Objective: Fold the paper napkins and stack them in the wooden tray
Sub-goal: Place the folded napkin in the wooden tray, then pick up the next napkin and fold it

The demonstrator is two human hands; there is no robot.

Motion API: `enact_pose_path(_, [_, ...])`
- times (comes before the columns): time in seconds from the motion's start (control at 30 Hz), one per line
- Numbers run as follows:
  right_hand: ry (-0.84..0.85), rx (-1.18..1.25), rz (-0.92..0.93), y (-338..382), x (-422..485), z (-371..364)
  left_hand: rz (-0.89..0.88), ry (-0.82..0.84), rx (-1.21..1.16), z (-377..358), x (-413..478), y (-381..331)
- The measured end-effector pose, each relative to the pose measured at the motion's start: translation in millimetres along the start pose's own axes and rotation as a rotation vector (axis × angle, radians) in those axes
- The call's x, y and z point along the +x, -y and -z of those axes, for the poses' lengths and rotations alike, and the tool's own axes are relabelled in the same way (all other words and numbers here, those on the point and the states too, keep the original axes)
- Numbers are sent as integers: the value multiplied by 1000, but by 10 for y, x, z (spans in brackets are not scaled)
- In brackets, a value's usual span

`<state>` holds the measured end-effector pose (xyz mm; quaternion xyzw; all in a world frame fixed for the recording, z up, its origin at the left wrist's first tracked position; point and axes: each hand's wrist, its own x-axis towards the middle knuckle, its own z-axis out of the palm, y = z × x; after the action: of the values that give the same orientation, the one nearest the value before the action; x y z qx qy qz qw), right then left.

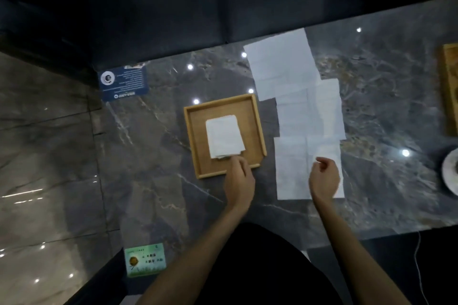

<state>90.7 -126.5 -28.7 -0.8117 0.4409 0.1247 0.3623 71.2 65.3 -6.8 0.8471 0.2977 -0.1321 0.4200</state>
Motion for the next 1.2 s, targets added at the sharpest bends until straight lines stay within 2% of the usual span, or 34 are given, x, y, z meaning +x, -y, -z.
enact_pose_path(0.1, [-54,-35,-127,-448,198,378,143,243,132,-495,-359,11])
enact_pose_path(0.17, [-7,-99,-143,-659,302,506,248,322,156,-769,-522,-14])
enact_pose_path(0.27, [90,-170,-136,-836,408,564,356,299,198,-1072,-641,-72])
enact_pose_path(0.43, [130,-154,-112,-992,506,506,420,213,325,-1360,-588,-179])
enact_pose_path(0.57, [217,-109,-125,-1074,558,525,447,206,279,-1371,-513,-174])
enact_pose_path(0.67, [392,-4,-104,-1108,580,673,342,191,142,-1239,-533,-265])
enact_pose_path(0.77, [587,-64,-26,-1010,536,805,136,225,31,-904,-538,-419])
enact_pose_path(0.87, [581,-28,91,-717,432,900,-33,205,-11,-434,-475,-685])
enact_pose_path(0.93, [571,85,232,-358,332,928,-133,162,-42,-47,-413,-927])
enact_pose_path(1.03, [659,257,429,420,121,934,-299,57,-114,634,-371,-1325])
enact_pose_path(1.07, [718,257,531,790,-20,928,-380,13,-140,982,-398,-1483])
enact_pose_path(1.13, [843,267,624,1264,-130,951,-468,27,-141,1365,-427,-1711])
enact_pose_path(1.2, [1032,326,752,1771,-435,977,-551,-29,-140,1930,-570,-1918])
